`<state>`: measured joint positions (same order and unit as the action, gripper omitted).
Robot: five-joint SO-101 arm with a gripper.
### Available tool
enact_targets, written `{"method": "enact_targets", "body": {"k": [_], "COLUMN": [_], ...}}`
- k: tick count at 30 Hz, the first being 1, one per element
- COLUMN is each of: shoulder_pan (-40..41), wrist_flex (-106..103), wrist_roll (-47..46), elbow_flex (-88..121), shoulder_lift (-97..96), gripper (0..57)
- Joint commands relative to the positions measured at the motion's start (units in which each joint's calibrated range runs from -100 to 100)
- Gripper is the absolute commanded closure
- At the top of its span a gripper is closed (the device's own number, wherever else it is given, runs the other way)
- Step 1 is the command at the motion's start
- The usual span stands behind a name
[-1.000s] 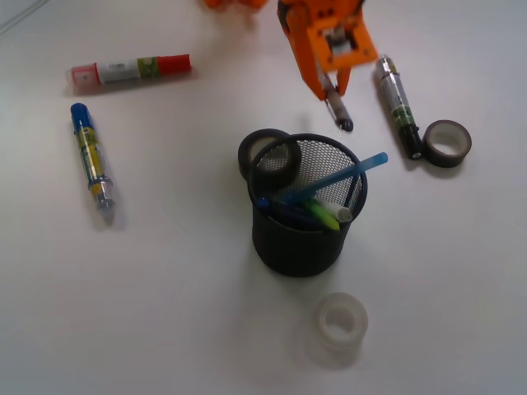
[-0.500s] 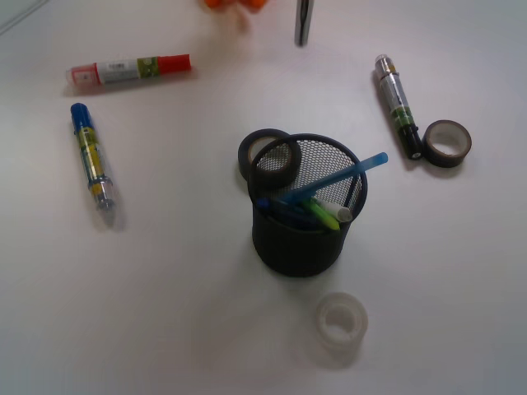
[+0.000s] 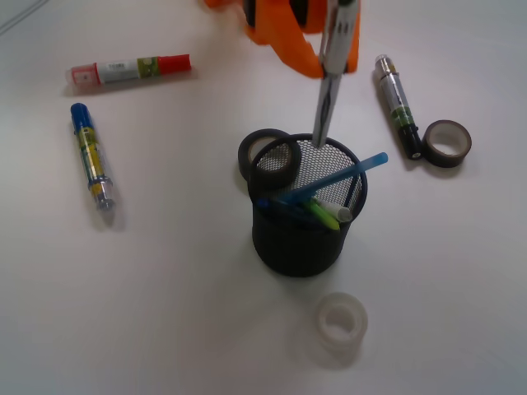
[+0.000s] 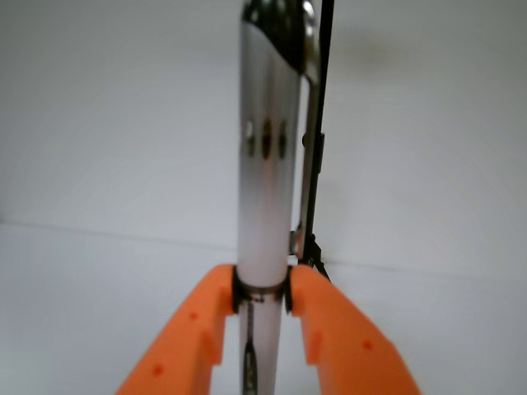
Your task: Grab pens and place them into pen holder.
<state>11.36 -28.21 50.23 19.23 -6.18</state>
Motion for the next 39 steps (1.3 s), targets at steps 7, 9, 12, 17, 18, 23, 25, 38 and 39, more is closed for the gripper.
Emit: {"method": "enact_targets", "body": {"k": [7, 9, 12, 17, 18, 23, 25, 38, 39], "shoulder_pan": [-1.23, -1.23, -1.00, -0.85, -0.85, -1.23, -1.38, -4.37, -4.82], "wrist_flex": [-16.59, -17.46, -17.37, -17.37, -17.37, -12.74, -4.86, 33.81, 35.03], "wrist_roll": [-0.15, -0.15, -0.15, -0.15, -0.15, -5.08, -7.33, -36.92, -37.70], "elbow_flex": [11.21, 12.02, 12.11, 11.84, 11.66, 9.94, 9.67, 38.11, 42.73], "shoulder_lift": [-1.85, -1.85, -1.85, -1.85, -1.85, 1.64, 5.63, 45.33, 49.24], "gripper": [56.5, 51.8, 41.9, 37.6, 37.6, 38.2, 42.6, 56.8, 56.8]}}
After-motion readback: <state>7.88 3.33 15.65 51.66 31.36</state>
